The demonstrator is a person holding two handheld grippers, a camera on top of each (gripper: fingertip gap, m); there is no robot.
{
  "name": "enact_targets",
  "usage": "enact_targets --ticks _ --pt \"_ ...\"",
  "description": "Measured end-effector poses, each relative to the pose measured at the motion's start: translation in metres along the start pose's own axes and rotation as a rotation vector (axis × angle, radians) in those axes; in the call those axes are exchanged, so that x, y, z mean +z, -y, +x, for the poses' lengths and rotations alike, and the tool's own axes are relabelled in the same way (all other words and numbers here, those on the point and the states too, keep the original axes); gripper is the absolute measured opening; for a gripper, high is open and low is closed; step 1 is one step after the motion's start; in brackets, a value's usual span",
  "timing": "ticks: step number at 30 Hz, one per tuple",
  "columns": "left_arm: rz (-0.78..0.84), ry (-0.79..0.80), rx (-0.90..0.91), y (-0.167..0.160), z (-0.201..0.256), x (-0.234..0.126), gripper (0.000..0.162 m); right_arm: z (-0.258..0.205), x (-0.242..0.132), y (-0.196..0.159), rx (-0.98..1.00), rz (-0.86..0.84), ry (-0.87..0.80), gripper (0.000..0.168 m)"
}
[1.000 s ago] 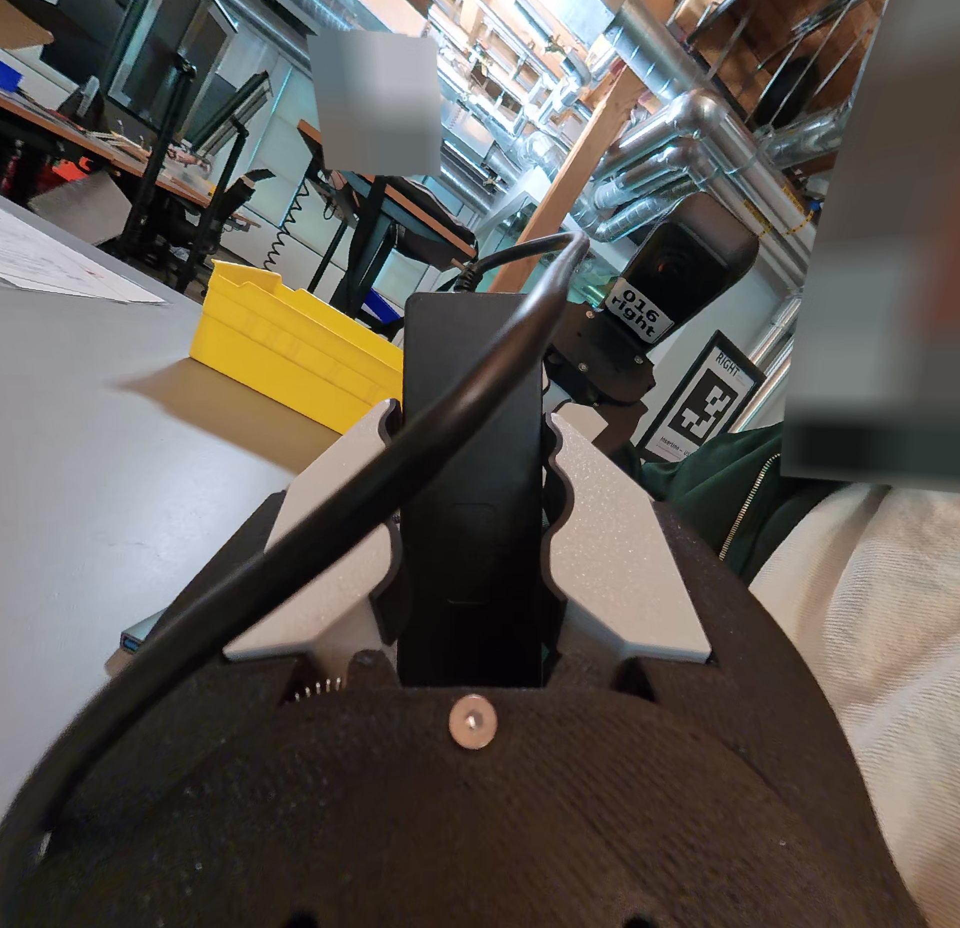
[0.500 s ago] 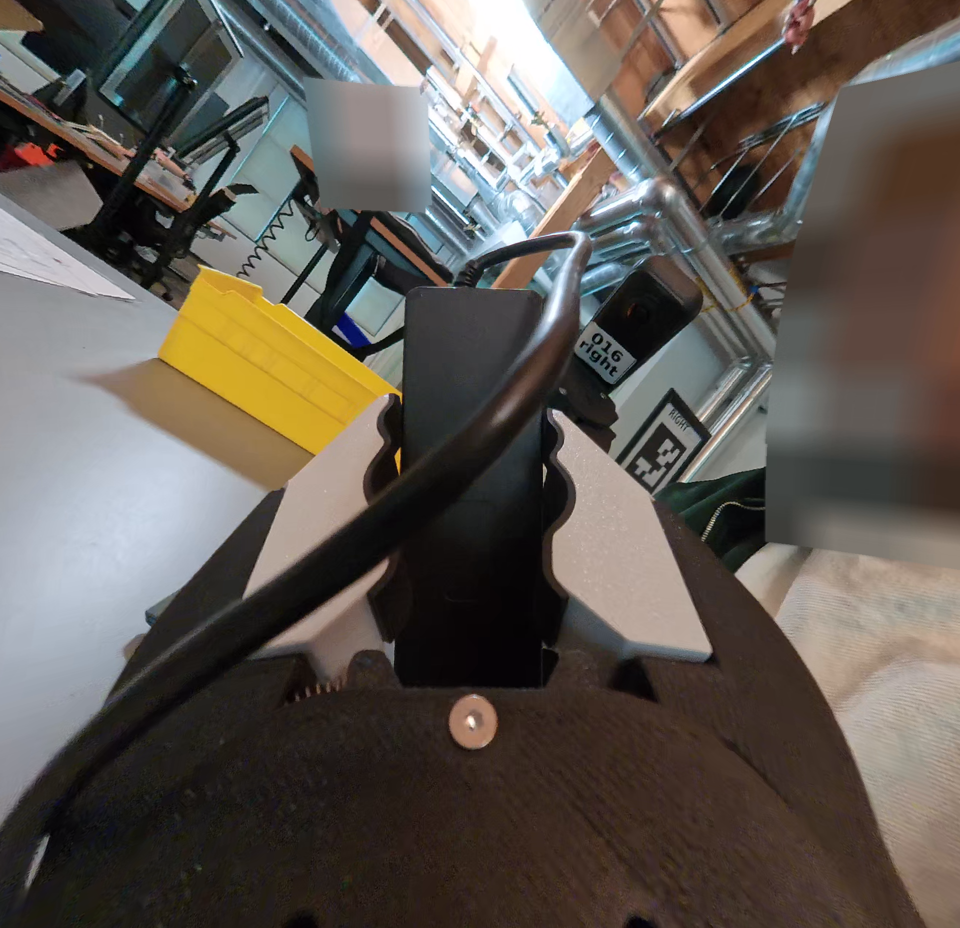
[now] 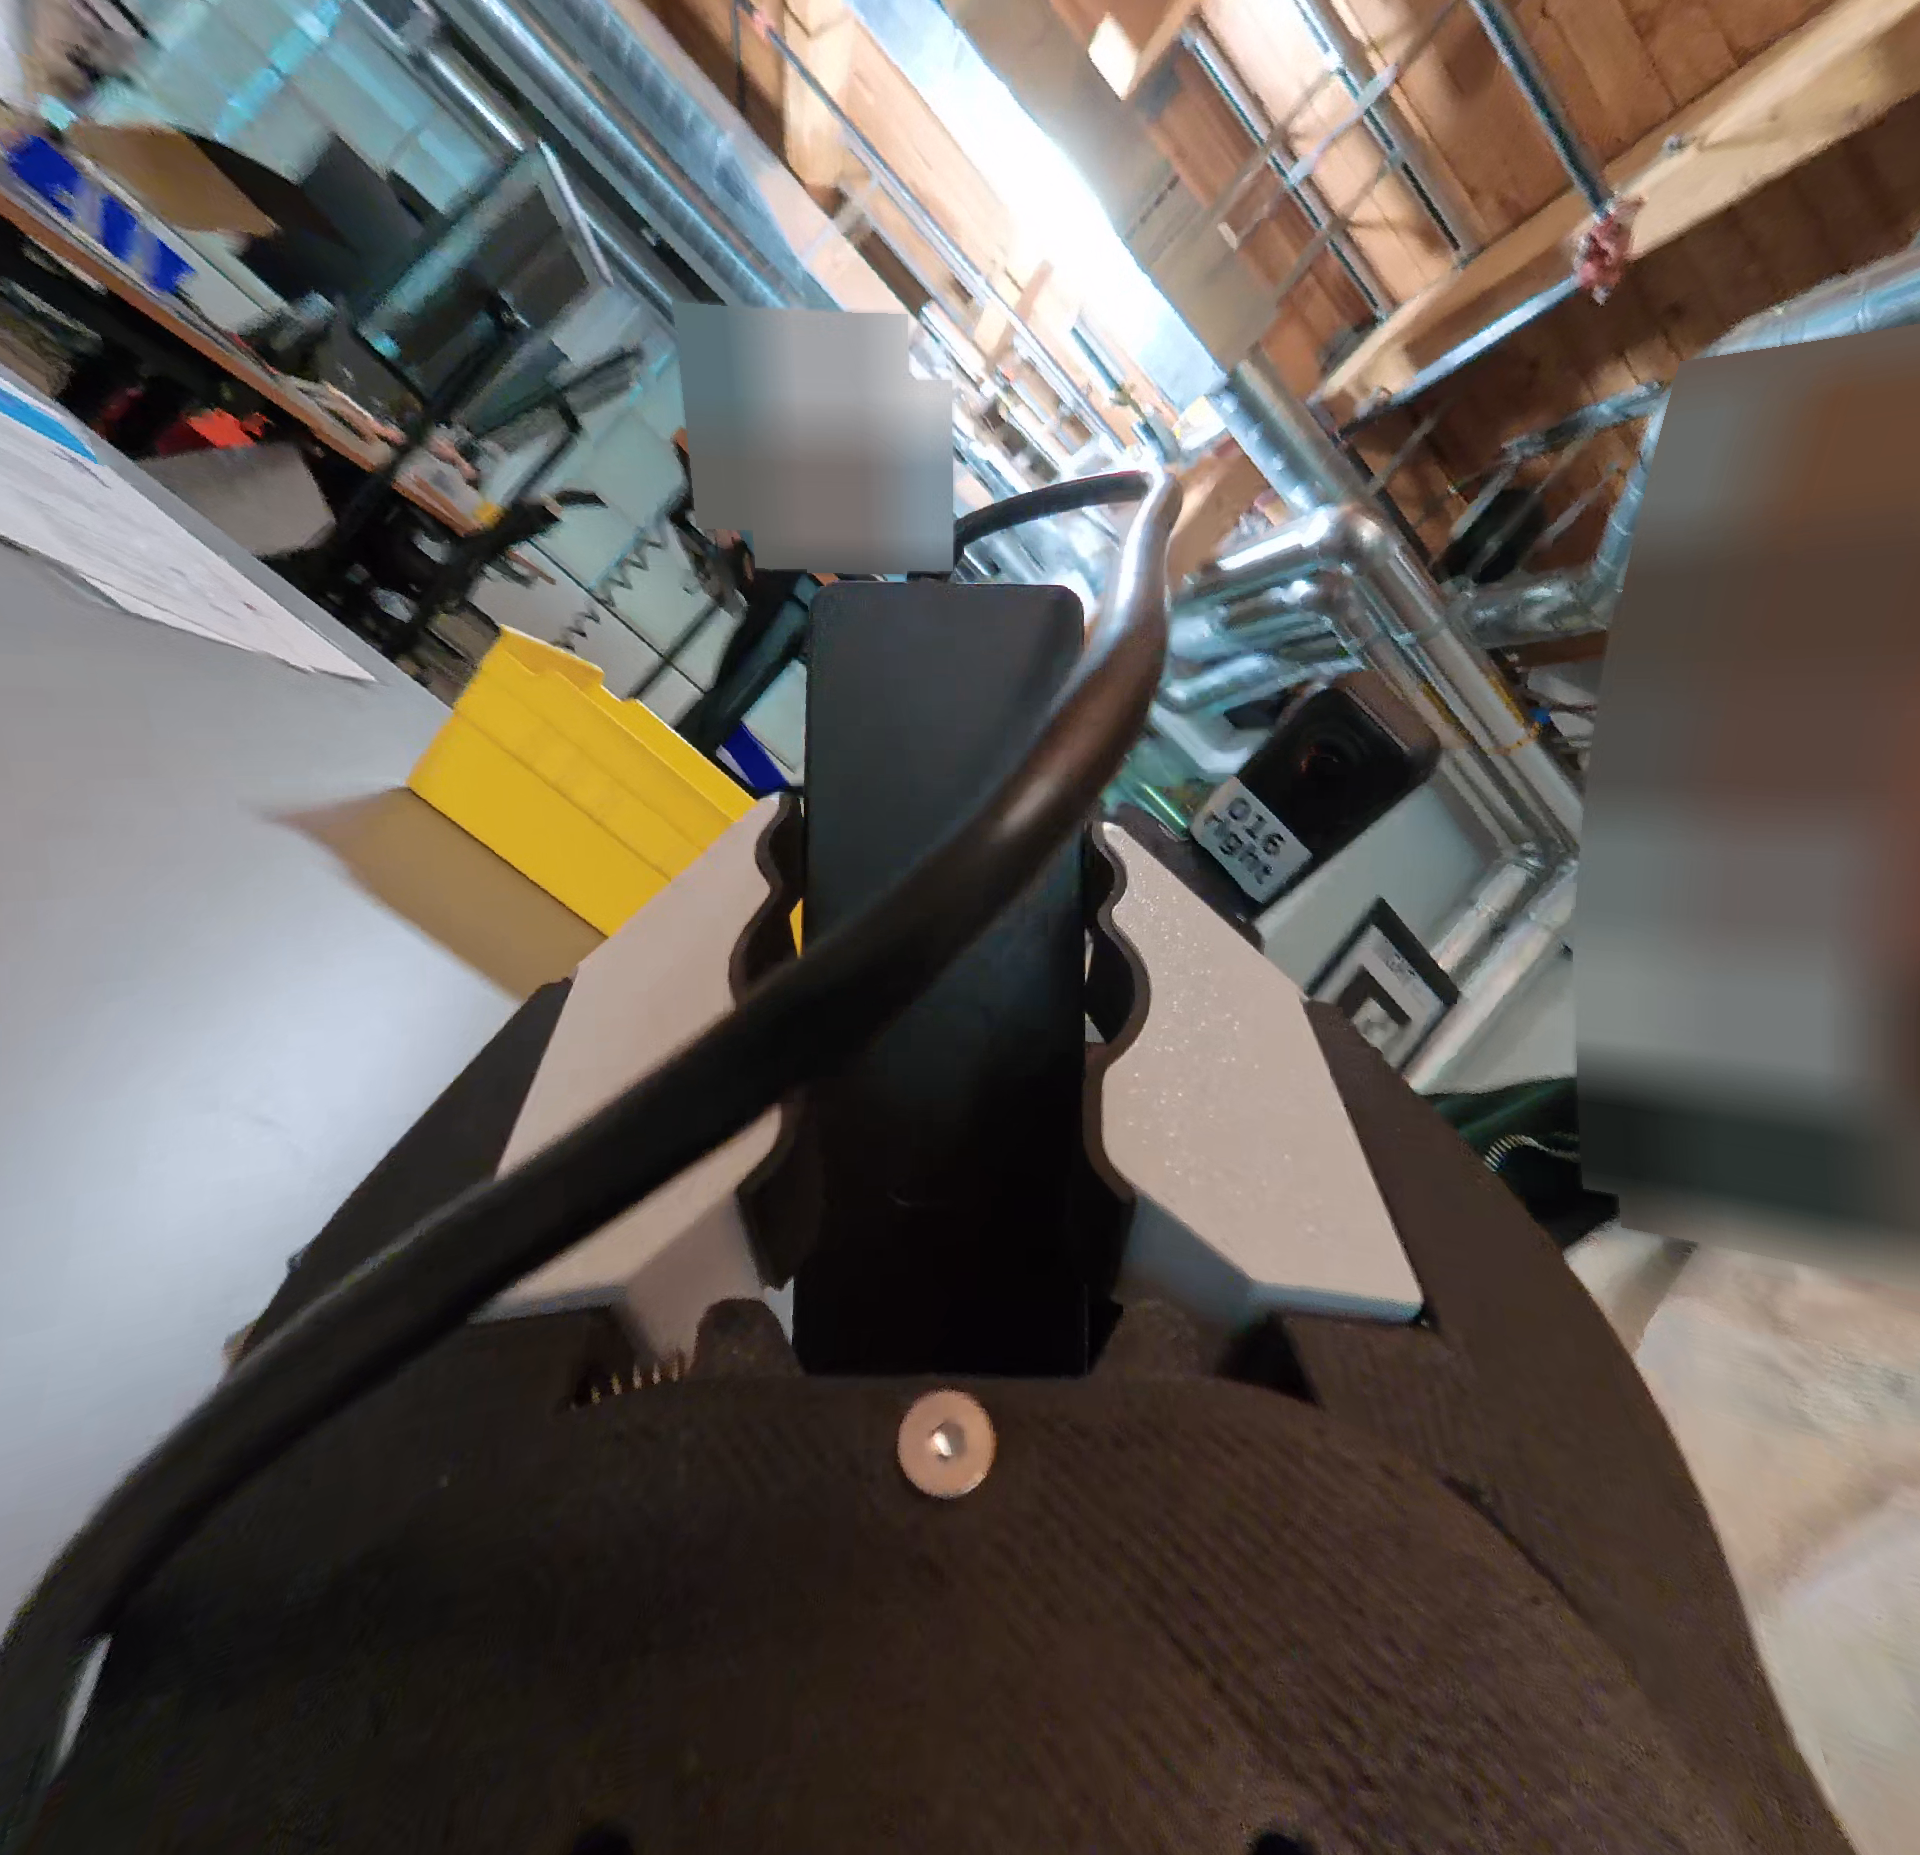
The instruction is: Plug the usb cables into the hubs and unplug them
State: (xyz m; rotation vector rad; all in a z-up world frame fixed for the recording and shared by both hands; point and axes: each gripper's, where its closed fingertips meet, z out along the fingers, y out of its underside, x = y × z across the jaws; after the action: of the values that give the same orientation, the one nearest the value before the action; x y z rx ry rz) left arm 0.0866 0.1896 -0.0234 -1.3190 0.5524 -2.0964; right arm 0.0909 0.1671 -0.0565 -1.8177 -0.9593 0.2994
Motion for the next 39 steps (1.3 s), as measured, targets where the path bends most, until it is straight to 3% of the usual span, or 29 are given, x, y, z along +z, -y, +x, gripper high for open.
enact_targets --ticks 1,5,9,12,16,20,24,26,33,39 --pt "0.039 0.030 0.009 0.006 -0.005 -0.004 0.053 0.001 -0.003 0.007 0.013 0.046 -0.005 0.011" --pt "0.285 0.072 -0.008 0.049 -0.015 -0.035 0.054 0.004 -0.016 0.032 0.042 0.226 -0.020 0.026" --pt "0.528 0.083 -0.020 0.082 -0.017 -0.069 0.054 -0.027 0.001 0.025 0.081 0.209 0.094 0.040" --pt "0.470 0.086 0.050 0.076 -0.009 -0.059 0.055 -0.036 0.023 0.004 0.102 0.134 0.094 0.063" --pt "0.303 0.044 0.103 0.042 0.004 -0.023 0.053 -0.029 0.030 -0.003 0.325 0.170 0.146 0.065" --pt "0.245 -0.005 0.066 0.015 0.010 0.001 0.052 -0.019 0.024 0.001 0.558 0.245 0.263 0.068" --pt "0.242 -0.018 0.045 0.005 0.012 0.010 0.053 -0.027 0.015 0.006 0.678 0.303 0.450 0.051" --pt "0.226 -0.016 0.045 0.005 0.011 0.010 0.053 -0.027 0.015 0.006 0.670 0.301 0.458 0.049" --pt "0.259 -0.051 0.041 0.015 0.019 0.001 0.056 0.018 -0.012 0.019 0.563 0.372 0.277 0.047" --pt "0.135 -0.112 0.049 -0.008 0.029 0.014 0.051 0.109 -0.115 0.056 0.496 0.583 0.002 0.039"
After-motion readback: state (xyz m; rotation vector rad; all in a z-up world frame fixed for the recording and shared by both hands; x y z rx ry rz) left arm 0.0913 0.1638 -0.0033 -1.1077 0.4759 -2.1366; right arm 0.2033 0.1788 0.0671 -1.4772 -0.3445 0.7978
